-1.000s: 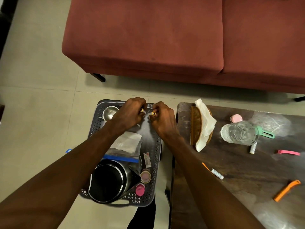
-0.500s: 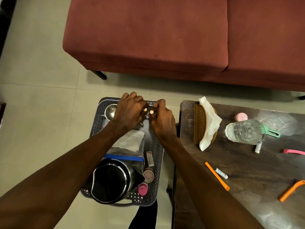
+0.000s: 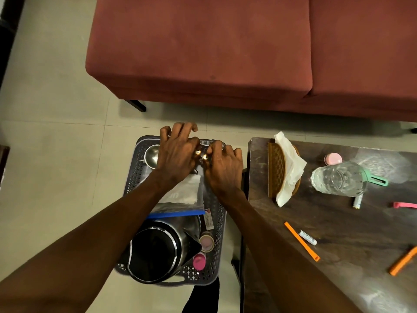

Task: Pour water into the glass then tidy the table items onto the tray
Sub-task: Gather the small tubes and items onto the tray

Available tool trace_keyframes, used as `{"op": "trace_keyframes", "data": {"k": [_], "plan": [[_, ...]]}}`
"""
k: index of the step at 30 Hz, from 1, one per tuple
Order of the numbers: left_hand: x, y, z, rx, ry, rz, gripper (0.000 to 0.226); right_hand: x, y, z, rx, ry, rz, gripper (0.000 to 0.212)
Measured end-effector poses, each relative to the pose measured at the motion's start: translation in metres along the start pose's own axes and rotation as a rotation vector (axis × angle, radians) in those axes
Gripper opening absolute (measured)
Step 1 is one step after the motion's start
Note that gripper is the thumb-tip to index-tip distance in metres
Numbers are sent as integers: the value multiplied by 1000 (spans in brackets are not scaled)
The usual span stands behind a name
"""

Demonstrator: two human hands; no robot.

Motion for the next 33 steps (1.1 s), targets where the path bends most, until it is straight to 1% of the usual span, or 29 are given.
{"op": "trace_keyframes", "data": {"k": [7, 10, 15, 18, 21, 23, 29, 33], "plan": [[-1, 10, 3, 26, -44, -46, 20, -1, 2, 8, 16, 14, 12, 38], [0, 12, 4, 3, -59, -72, 23, -3, 3, 7, 32, -12, 26, 36], [-1, 11, 4, -4, -64, -81, 20, -6, 6, 5, 88, -54, 56, 40], [-2, 11, 4, -20, -63, -96, 23, -7, 8, 6, 155, -95, 58, 41], [-1, 12, 3, -32, -58, -132, 32, -7, 10, 7, 180, -118, 65, 43], [1, 12, 2, -26, -51, -144, 36, -7, 11, 7, 176, -131, 62, 43], [2, 7, 1, -3, -38, -132, 37, -6, 9, 6, 148, -130, 45, 45], [3, 3, 2, -3, -29, -150, 41, -5, 9, 6, 152, -140, 18, 47]]}}
Point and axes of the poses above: each hand's wrist, its own x-axis away from the middle knuckle, its own y-axis out of the palm, z = x × y, the point moved 1 cm from there along -x, towards the middle knuckle, and after that the axes turned 9 degrees about x, right-handed, at the moved point
